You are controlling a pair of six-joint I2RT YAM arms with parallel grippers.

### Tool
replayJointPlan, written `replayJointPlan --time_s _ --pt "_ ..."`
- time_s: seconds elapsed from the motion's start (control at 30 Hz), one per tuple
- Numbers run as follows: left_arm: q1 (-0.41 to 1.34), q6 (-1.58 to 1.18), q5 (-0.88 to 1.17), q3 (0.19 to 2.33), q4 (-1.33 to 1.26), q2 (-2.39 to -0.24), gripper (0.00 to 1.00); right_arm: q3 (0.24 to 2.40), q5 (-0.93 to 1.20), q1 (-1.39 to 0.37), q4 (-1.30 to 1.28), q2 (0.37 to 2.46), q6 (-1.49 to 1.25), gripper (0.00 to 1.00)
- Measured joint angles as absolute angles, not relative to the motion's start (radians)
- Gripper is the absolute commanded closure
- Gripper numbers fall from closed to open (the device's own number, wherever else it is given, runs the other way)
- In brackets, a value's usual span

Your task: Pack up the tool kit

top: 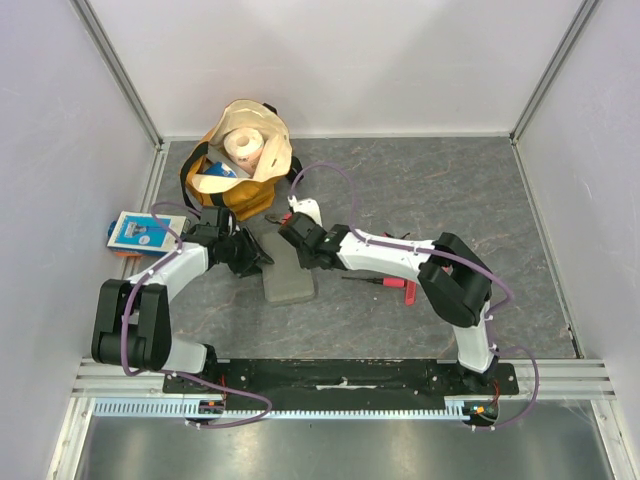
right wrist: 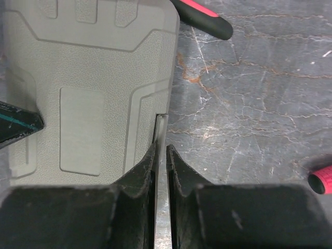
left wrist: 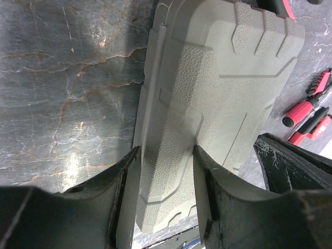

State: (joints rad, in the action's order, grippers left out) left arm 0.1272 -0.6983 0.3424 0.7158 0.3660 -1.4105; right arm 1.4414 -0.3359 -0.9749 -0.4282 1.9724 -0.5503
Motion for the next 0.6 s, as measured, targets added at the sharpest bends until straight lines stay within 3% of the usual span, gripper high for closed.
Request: replayJointPlan --time_s 0.33,0.6 --pt "0.144 -0.699 0.329 0.728 0.389 -1.414 0.53 1.492 -0.542 -1.028 -0.527 2.006 -0.631 0.85" --pt "0.146 -0.699 0.346 0.730 0.400 -1.425 0.53 1.494 -0.614 -0.974 -0.642 2.012 -0.615 0.85"
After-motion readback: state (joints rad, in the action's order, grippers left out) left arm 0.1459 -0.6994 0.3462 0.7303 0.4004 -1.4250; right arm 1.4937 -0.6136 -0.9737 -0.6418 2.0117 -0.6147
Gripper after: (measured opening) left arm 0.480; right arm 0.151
